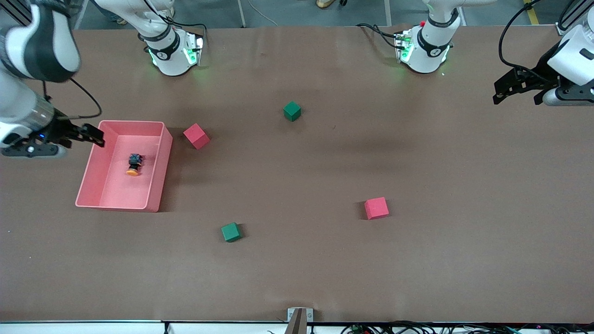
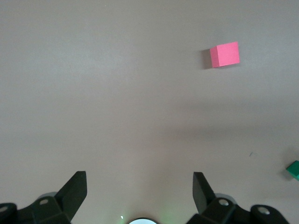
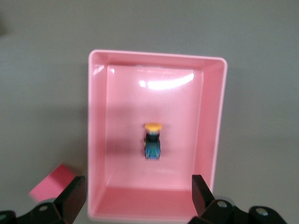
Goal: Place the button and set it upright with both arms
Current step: 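Reach the right gripper into the pink bin toward the yellow-capped button, then close the right gripper around the button's base, then lift the button out of the pink bin with the right gripper, then carry the button to the table middle and set it down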
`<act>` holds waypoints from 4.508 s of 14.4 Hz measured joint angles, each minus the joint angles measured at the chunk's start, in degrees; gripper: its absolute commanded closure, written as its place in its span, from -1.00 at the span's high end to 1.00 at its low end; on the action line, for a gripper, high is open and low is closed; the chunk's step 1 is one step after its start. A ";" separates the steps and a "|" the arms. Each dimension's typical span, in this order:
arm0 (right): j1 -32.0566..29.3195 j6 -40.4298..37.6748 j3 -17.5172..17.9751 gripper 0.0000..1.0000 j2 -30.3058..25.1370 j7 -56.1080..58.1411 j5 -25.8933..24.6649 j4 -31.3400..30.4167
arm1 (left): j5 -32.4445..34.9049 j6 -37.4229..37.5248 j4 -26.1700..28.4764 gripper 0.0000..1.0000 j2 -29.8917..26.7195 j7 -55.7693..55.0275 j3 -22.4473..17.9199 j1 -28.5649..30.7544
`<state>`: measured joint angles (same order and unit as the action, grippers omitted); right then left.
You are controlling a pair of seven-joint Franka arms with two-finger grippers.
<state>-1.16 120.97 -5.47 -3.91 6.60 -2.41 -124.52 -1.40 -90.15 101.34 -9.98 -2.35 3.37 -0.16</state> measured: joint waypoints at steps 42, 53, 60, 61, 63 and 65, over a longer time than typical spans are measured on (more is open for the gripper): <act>-3.42 30.42 1.53 -0.99 25.81 -0.01 1.46 -6.63 | 0.00 -0.02 -0.08 1.00 0.51 0.00 0.00 -0.01; -1.37 0.36 2.35 -0.99 17.23 -0.01 1.50 8.91 | 0.00 -1.00 -0.10 1.00 0.51 0.00 0.13 -0.01; 11.75 -12.23 2.80 -0.99 17.11 -12.97 3.09 23.98 | 0.67 -2.01 -0.10 1.00 0.52 0.00 0.35 -0.04; 14.86 -12.22 2.87 -0.99 17.51 -17.04 3.77 25.01 | 0.68 -2.07 -0.10 1.00 0.52 0.00 0.36 -0.04; 21.04 -11.92 2.99 -0.99 19.62 -24.48 4.58 27.59 | 0.68 -2.12 -0.18 1.00 0.52 0.00 0.36 -0.03; 26.87 -11.53 3.04 -0.99 23.93 -31.04 4.67 32.02 | 0.67 -2.19 -0.55 1.00 0.52 0.00 0.36 -0.02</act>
<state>25.70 109.44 -2.43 20.01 -24.45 2.26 -92.50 -0.72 -92.34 100.79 -9.46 -2.35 3.73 -0.18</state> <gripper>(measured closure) 0.581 0.000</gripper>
